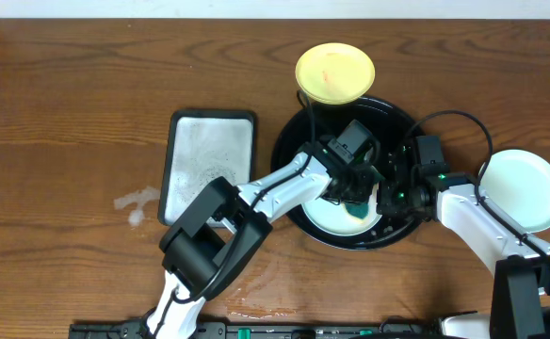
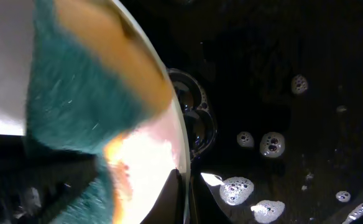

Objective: Clean dirty plates on tray and stack at the side
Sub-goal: 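Scrub the tilted plate held by the right gripper with the left-held sponge, then return the sponge to the soapy tray with the left gripper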

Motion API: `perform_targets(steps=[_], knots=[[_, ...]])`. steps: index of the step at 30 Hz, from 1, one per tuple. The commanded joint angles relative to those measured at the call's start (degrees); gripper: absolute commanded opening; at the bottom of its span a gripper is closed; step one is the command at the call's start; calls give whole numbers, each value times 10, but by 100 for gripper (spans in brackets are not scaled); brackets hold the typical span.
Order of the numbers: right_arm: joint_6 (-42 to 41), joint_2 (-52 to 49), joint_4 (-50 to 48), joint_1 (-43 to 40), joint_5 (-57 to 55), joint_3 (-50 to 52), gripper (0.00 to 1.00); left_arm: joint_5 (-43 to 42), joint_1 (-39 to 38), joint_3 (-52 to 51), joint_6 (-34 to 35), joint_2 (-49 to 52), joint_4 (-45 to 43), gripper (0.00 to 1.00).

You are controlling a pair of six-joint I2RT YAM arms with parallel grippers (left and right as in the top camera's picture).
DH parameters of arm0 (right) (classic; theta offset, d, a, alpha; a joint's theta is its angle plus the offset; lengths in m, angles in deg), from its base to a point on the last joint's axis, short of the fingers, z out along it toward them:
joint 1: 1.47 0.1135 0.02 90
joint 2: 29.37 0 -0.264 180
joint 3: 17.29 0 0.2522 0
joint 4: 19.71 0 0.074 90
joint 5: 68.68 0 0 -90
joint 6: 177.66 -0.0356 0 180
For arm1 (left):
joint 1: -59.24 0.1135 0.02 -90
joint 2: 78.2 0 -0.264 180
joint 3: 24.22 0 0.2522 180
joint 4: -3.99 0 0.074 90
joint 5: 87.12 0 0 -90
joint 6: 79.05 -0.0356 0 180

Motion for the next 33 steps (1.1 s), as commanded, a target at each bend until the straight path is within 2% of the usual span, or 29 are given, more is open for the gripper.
perform_targets(steps=[1,2,5,11,16,21,25,28,33], knots=[[10,-4,12,0,-13,-1,1,129,26,-10,1,22,60,8],[10,-4,12,-1,-13,-1,1,201,41,-9,1,21,103,7],[10,-4,12,0,-13,-1,1,280,52,-3,1,17,157,8],[10,-4,11,-1,-13,-1,1,357,52,4,1,-17,213,7],[10,-4,11,-1,-13,-1,1,357,52,4,1,-69,214,7],[10,3,16,-1,-48,-1,1,289,52,4,1,-144,212,7],[12,21,19,-1,-56,-2,1,261,63,4,-11,-207,230,12],[12,45,29,-1,-59,-4,1,261,93,4,-27,-247,261,13],[12,110,56,2,-110,-10,1,261,185,2,-64,-270,316,13]])
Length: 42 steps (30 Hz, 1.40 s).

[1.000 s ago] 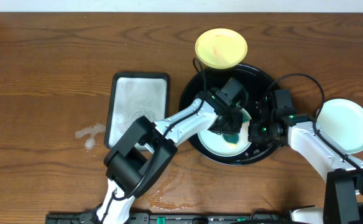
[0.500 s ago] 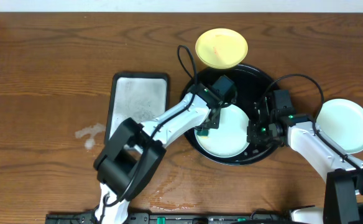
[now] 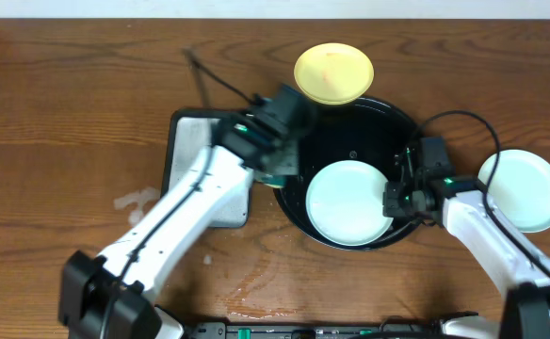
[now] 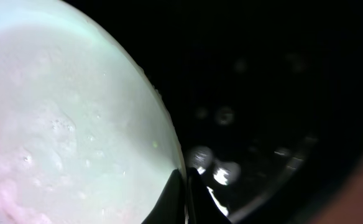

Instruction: Clean dirty plates on tray and stack at the side

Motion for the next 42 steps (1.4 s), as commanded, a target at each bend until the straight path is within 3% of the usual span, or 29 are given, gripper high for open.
perform_targets(steps=[1,5,10,16,19,21,27,37,42], knots=[[10,57,10,2,-54,-12,1,5,71,-10,-43,-1,20,14],[33,116,23,20,-68,-21,1,0,150,-46,-57,-1,16,17],[66,160,87,58,-157,-60,1,-75,223,-104,-104,2,-23,30],[83,161,163,99,-192,-150,1,-86,254,-123,-122,2,-33,37],[83,161,173,121,-224,-182,1,-86,254,-123,-123,2,-33,49],[89,161,179,136,-238,-200,1,-86,254,-123,-123,2,-33,52],[113,156,196,192,-337,-210,1,-85,254,-123,-123,2,-33,79],[129,123,210,289,-483,-210,1,-85,254,-123,-123,2,-33,81],[90,114,206,284,-417,-210,1,-85,254,-123,-123,2,-33,82]])
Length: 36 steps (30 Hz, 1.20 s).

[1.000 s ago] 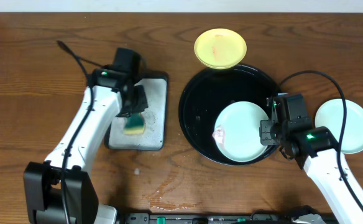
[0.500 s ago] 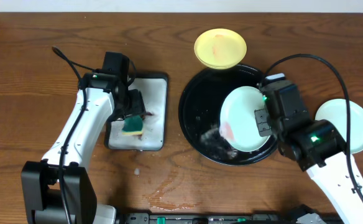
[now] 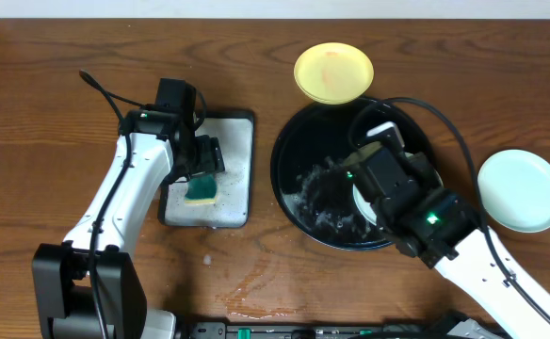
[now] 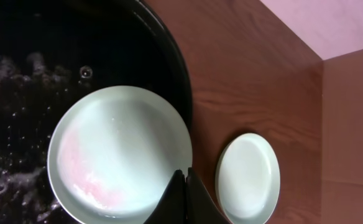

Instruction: Clean dirty plates on tray and stack at the side

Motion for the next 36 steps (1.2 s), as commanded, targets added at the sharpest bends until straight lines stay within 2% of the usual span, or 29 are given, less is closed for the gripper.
perform_targets(steps=[1,3,6,12,15,17,19,26,27,28,29,30,36], knots=[[-44,-3,-2,-23,53,-11,1,-1,1,-1,-3,3,1,82],[-67,-3,-7,-83,146,-10,2,-1,1,-1,-3,3,1,82],[-64,-9,-23,-198,284,-10,24,-1,1,-1,-3,3,1,82],[-50,-76,-16,-447,540,-7,29,-1,1,-1,-3,3,1,82],[-44,-135,-13,-510,592,-5,31,-1,1,-1,-3,3,1,82],[-44,-176,-12,-529,598,-5,31,-1,1,-1,-3,3,1,82],[-35,-213,-13,-533,583,-5,36,-1,1,-1,-3,3,1,82],[-6,-302,-17,-524,563,-5,35,-1,1,-1,-3,3,1,82],[-6,-310,-17,-521,553,-5,28,-1,1,-1,-3,3,1,82],[-6,-315,-17,-519,545,-5,14,-1,1,-1,-3,3,1,82],[-6,-318,-17,-517,546,-5,5,-1,1,-1,-3,3,1,82],[-6,-318,-17,-516,546,-6,1,-1,1,-1,-3,3,1,82],[-5,-277,-14,-498,546,-6,1,-1,1,-1,-3,3,1,82]])
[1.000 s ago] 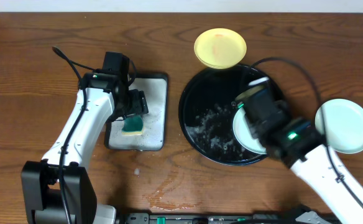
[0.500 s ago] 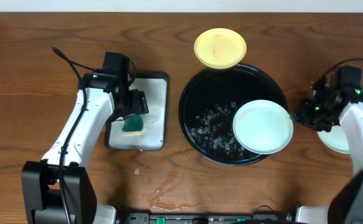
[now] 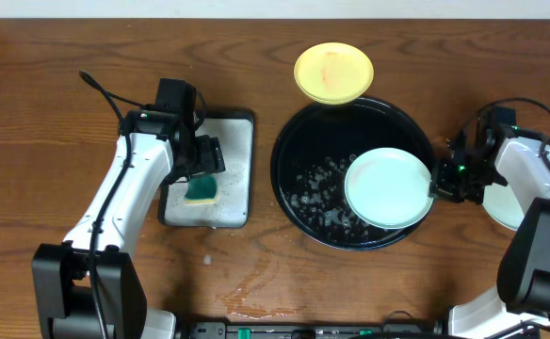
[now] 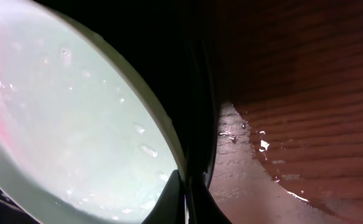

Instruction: Clean dirty plates on tray and stack at the side

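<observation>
A wet white plate (image 3: 385,186) sits in the right half of the round black basin (image 3: 299,160), its edge reaching the basin's right rim. My right gripper (image 3: 435,181) is shut on that edge; in the right wrist view the plate (image 4: 76,124) fills the left side and the fingertips (image 4: 174,198) pinch its rim. A green and yellow sponge (image 3: 200,191) lies on the grey rectangular tray (image 3: 233,141). My left gripper (image 3: 203,169) is right above the sponge, and its jaws do not show clearly. A yellow plate (image 3: 333,72) rests at the basin's far rim.
A second white plate (image 3: 510,209) lies on the table right of the basin, partly under my right arm. Suds float in the basin's water. Wet patches mark the wood (image 4: 262,149) by the basin's rim and near the front edge (image 3: 256,282).
My right arm has moved from over the basin's lower right to the basin's right side, still gripping the white plate, which now shows whole at the right rim. Left arm and sponge are unchanged.
First the sponge in my left gripper was on the white plate in the basin, with my right gripper on the plate's rim. Then the left arm was by the grey tray and the plate bare. Later the sponge lay on that tray. The plate is now at the basin's right rim.
</observation>
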Motion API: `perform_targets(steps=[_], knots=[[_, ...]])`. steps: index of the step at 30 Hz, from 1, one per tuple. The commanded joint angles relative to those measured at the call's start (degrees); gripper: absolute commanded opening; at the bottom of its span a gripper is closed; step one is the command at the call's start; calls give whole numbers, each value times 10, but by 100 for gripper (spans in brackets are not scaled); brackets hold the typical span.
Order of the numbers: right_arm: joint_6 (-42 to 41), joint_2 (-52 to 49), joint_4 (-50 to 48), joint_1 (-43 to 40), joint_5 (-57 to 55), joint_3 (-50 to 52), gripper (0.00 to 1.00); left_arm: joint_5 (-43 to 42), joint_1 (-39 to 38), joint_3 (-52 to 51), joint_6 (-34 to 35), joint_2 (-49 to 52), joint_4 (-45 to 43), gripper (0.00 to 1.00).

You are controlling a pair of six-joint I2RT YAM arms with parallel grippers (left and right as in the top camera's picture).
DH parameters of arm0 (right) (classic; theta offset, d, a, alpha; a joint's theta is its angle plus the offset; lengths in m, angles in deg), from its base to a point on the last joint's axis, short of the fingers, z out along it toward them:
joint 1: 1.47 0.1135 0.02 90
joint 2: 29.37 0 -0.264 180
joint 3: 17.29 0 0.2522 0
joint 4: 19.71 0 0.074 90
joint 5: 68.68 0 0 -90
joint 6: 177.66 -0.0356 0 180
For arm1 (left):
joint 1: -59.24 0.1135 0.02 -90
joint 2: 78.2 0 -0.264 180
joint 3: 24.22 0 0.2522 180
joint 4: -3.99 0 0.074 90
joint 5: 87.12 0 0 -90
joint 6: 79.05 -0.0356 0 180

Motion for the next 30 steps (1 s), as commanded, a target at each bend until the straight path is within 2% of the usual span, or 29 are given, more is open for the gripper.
perform_targets(steps=[1,6,8,16,24,27,30], knots=[[8,47,1,20,-2,-4,1,3,1,-1,-3,3,1,82],[13,131,-10,75,-10,-4,1,3,1,-1,-3,3,1,82],[12,162,-15,115,-52,-4,1,3,1,-1,-3,3,1,82],[-67,196,-10,299,-378,-4,1,3,1,-1,-3,3,1,82],[-68,215,-3,485,-688,-23,1,3,1,-1,-3,3,1,82],[-68,219,-6,554,-781,-24,1,3,1,-1,-3,3,1,82],[-68,219,-6,607,-828,-24,1,3,1,-1,-3,3,1,82]])
